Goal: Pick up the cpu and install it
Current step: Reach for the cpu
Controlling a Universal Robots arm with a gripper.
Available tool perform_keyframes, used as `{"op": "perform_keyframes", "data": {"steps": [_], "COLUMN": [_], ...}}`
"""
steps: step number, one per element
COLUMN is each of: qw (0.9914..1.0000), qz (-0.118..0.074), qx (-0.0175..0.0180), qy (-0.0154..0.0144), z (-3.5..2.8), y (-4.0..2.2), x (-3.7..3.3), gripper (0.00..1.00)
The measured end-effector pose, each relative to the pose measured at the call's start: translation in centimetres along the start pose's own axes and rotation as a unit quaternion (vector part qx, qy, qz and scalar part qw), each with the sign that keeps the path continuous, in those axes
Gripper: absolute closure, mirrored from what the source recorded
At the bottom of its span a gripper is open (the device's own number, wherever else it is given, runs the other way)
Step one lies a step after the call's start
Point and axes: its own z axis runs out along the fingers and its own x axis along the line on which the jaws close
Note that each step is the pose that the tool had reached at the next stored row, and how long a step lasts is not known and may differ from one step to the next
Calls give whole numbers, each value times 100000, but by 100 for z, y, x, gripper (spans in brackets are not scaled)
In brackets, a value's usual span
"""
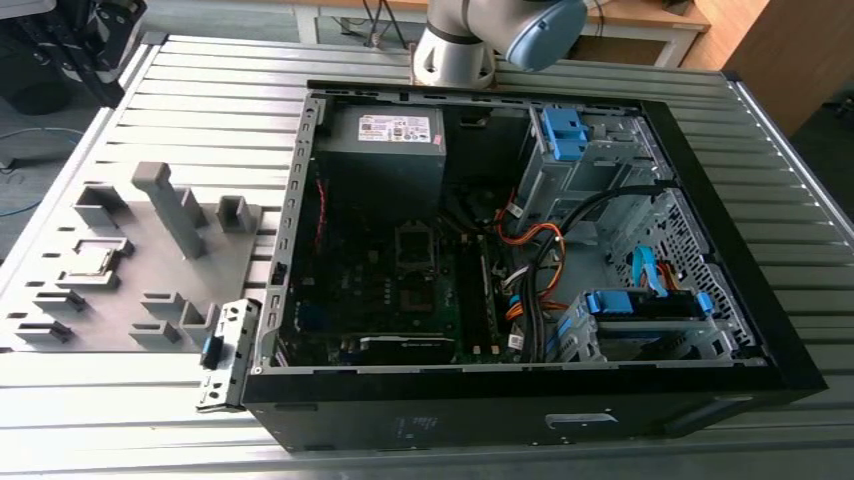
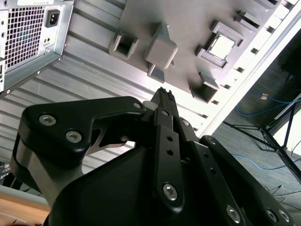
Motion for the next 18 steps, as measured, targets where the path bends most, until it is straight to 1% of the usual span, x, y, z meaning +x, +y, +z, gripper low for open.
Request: {"op": "perform_keyframes", "data": {"steps": [2, 8, 14, 18], "qw": [100000, 100000, 100000, 100000], "qz": [-2, 6, -2, 0], "qx": [-1, 2, 0, -2], "qy": [-2, 0, -2, 0], "z": [3, 60, 101, 129], "y": [0, -3, -20, -52], "x": [0, 10, 63, 95], "gripper": [89, 89, 89, 89]}}
